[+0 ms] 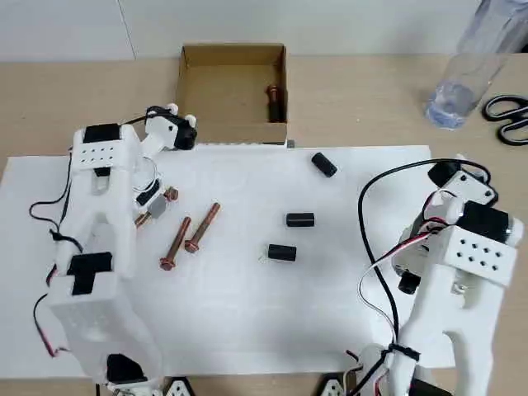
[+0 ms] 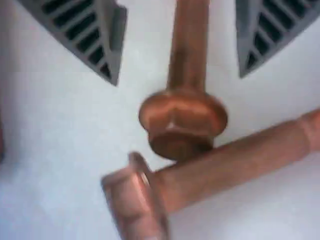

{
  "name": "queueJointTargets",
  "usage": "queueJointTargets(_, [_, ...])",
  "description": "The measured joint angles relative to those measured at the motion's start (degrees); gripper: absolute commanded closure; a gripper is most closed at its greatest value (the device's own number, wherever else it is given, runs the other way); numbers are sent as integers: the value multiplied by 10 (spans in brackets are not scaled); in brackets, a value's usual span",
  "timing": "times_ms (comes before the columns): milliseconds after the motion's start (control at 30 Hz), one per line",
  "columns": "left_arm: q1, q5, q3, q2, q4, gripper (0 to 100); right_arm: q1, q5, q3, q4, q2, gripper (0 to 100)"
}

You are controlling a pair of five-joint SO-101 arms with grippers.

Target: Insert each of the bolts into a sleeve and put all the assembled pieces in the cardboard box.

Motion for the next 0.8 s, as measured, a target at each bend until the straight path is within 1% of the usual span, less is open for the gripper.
queueJointTargets(233, [-1, 0, -39, 50, 4, 852, 0, 0, 0, 0, 0, 996])
queueJointTargets(433, [1, -2, -47, 71, 7, 937, 0, 0, 0, 0, 0, 996])
queueJointTargets(667, [4, 1, -47, 84, 13, 952, 0, 0, 0, 0, 0, 996])
queueJointTargets(767, [4, 1, -48, 84, 14, 997, 0, 0, 0, 0, 0, 996])
queueJointTargets(800, [4, 1, -48, 84, 17, 994, 0, 0, 0, 0, 0, 996])
